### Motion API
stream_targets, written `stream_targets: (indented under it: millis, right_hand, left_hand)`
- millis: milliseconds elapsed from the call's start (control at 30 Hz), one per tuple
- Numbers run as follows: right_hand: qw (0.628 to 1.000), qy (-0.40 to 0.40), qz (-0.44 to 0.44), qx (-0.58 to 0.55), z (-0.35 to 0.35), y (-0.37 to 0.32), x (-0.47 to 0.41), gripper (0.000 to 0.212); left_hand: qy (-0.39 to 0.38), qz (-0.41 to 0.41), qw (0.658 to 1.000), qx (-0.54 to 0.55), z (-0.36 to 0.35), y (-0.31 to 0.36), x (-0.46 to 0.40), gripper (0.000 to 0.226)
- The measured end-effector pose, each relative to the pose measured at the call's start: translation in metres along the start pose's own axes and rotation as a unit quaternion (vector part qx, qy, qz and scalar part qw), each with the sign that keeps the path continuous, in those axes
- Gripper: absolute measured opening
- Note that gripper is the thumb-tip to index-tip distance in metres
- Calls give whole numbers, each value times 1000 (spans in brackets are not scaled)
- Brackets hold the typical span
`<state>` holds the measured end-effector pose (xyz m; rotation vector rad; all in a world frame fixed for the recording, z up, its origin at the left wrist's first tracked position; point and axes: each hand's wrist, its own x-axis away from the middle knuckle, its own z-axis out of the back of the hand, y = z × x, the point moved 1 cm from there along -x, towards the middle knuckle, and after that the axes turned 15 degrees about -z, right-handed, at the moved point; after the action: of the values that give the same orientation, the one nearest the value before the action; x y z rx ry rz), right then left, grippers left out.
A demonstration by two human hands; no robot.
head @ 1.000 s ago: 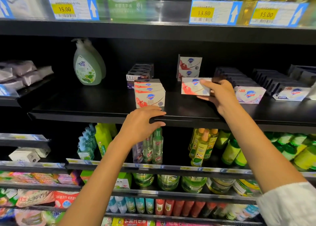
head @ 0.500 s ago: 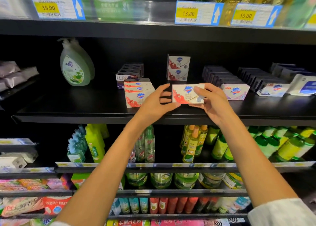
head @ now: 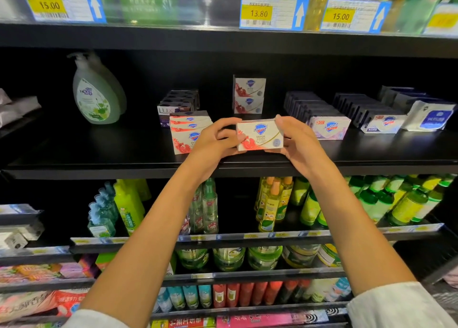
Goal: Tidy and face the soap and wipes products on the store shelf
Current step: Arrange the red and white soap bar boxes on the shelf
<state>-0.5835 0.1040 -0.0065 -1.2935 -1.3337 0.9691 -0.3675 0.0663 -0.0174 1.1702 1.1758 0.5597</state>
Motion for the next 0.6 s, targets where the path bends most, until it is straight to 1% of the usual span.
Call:
stream_targets:
  millis: [133, 333, 467, 533, 600]
  right_hand:
    - [1000, -4, 8, 4, 1, 1, -1, 16]
    - [998, -24, 47, 23, 8, 3, -1, 22]
    - [997, -30, 57, 36, 10, 5, -1, 28]
    - [998, -34, 49, 38, 10, 5, -1, 30]
    - [998, -43, 35, 28, 8, 4, -1, 29]
  left_hand:
    - [2, 4, 1000, 15, 0, 2, 1, 42]
    - [16, 41, 994, 97, 1, 9, -1, 38]
    - [14, 35, 996, 87, 0, 6, -1, 32]
    - [18, 23, 997, 73, 0, 4, -1, 30]
    - [23, 12, 997, 69, 1, 3, -1, 31]
